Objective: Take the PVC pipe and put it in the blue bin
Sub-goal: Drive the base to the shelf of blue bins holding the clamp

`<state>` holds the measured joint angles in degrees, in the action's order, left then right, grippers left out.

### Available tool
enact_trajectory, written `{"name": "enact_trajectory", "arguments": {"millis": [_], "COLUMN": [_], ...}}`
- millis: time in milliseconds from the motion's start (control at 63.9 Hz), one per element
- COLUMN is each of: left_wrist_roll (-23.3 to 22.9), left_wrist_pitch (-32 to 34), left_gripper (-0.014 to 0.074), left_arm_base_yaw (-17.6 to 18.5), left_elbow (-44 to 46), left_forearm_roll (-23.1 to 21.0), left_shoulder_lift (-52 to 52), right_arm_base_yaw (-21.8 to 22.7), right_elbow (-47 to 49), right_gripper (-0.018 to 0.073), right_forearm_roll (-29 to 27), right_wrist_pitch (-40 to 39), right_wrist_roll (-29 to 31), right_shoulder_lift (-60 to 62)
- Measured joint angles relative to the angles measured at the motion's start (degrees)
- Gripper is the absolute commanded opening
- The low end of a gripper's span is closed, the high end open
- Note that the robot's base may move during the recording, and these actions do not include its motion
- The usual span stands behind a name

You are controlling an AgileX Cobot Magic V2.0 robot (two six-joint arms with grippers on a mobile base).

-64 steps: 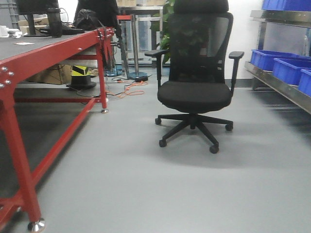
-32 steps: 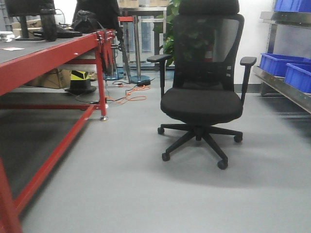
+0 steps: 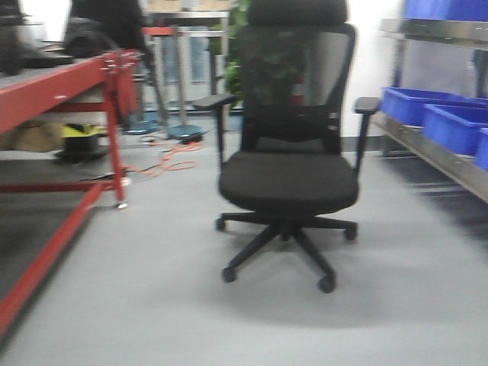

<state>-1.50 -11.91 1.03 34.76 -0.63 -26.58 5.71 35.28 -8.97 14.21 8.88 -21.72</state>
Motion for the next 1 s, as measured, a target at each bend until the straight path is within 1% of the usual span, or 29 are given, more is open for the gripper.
{"name": "enact_trajectory", "arguments": {"millis": [1002], "left_wrist_roll": [0.00], "left_wrist_pitch": [0.00], "left_gripper": [-0.0111], "left_arm_base_yaw": [0.00], "left_elbow": [0.00], "left_forearm_roll": [0.07], "left_shoulder_lift": [0.00], "right_arm_base_yaw": [0.00], "right_elbow": [0.00], "right_gripper": [-0.0162], "right_forearm_roll": [0.00], "right_wrist_pitch": [-0.35], "right_wrist_roll": [0.00], "right_shoulder_lift": [0.00]}}
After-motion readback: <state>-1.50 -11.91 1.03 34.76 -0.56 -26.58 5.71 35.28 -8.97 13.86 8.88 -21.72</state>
